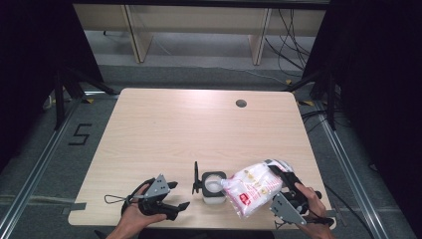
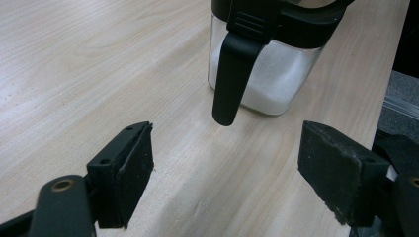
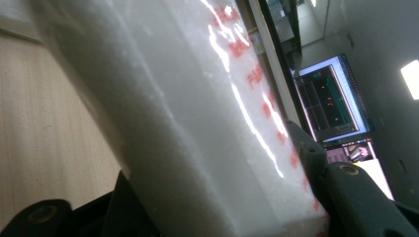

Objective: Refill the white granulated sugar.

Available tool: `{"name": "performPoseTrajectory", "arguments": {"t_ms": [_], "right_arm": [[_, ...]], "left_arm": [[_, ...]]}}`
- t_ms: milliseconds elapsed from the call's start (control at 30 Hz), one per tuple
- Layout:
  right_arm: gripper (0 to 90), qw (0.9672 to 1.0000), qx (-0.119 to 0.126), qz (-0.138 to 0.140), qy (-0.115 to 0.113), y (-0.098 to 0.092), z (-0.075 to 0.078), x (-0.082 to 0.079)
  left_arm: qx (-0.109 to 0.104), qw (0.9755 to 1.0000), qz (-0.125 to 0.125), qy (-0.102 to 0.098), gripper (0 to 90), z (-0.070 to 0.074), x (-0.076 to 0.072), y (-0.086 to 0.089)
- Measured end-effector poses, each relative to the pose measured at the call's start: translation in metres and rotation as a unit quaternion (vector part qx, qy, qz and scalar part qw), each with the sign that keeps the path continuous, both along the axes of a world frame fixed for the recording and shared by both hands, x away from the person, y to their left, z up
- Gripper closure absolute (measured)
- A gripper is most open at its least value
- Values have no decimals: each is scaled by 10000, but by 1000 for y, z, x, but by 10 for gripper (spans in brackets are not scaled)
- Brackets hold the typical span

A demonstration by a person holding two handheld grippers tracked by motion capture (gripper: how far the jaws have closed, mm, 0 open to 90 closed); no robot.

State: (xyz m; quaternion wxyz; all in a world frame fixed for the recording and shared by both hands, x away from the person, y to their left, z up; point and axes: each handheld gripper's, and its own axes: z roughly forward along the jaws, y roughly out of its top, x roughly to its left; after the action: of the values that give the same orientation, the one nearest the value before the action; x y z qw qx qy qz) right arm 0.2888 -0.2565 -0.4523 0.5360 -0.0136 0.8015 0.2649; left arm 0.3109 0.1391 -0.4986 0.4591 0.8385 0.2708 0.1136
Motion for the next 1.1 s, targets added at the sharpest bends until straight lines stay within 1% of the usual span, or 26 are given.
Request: {"name": "performPoseTrajectory", "arguments": {"t_ms": [33,67,100,133,167,200,267,333,367,400,433,467,500,533,600,633,667,700,767,800,833,867,933,967,1000,1100], "right_arm": [[531,9999,61,18,87,0,-1,1],[534,9999,56,56,102,1,-2,1],[536,9999,59,67,146,1,-3,2],[537,9994,182,-6,288,2,-5,1],[539,9996,134,72,255,2,-4,3],[540,9991,200,38,382,1,-5,3],[545,9987,286,93,419,0,-5,5],[549,9981,379,136,468,-2,-5,7],[551,9976,444,135,512,-3,-5,7],[553,9973,476,182,525,-3,-5,8],[554,9964,580,142,602,-4,-7,8],[556,9962,565,146,644,-4,-7,7],[558,9962,561,196,638,-4,-8,8],[559,9954,623,155,709,-3,-10,6],[563,9955,531,290,729,-1,-10,7],[565,9950,558,307,767,0,-11,7],[567,9949,557,320,780,0,-11,7],[570,9942,630,265,834,1,-12,6],[575,9945,570,351,809,1,-11,7],[579,9938,598,377,859,2,-12,7],[582,9936,600,377,883,2,-12,7],[586,9933,625,383,898,2,-12,7],[591,9930,640,396,915,2,-13,7],[592,9913,765,353,1013,2,-14,7],[594,9921,705,431,947,2,-13,8],[597,9914,742,452,980,1,-13,8]], "left_arm": [[-13,10000,-9,3,209,0,0,0],[-26,10000,28,33,209,0,-1,0],[33,10000,-38,69,209,1,0,1],[-24,10000,7,40,209,0,-1,0],[-34,10000,27,11,209,0,-1,0],[-8,10000,17,35,209,0,-1,0],[-40,10000,23,37,209,0,-1,0],[-1,10000,16,14,209,0,0,0],[34,10000,-61,54,209,1,0,1],[4,10000,-25,63,210,0,0,0],[-58,10000,23,28,209,0,-1,-1],[16,10000,25,23,209,0,-1,0],[23,10000,-37,60,209,1,0,0],[8,10000,-49,60,209,1,0,0],[12,10000,-50,32,209,0,0,0],[-46,10000,32,30,209,0,-1,-1],[-27,10000,29,36,210,0,-1,0],[-21,10000,17,31,209,0,-1,0],[10,10000,-52,23,209,0,0,1],[-1,10000,-45,22,209,0,0,1],[20,10000,-17,74,209,1,-1,0],[-13,10000,-37,16,209,0,0,0],[12,10000,-41,55,209,0,0,0],[5,10000,-40,29,210,0,0,0],[16,10000,-45,46,210,0,0,0],[17,10000,-60,47,209,0,0,0]]}}
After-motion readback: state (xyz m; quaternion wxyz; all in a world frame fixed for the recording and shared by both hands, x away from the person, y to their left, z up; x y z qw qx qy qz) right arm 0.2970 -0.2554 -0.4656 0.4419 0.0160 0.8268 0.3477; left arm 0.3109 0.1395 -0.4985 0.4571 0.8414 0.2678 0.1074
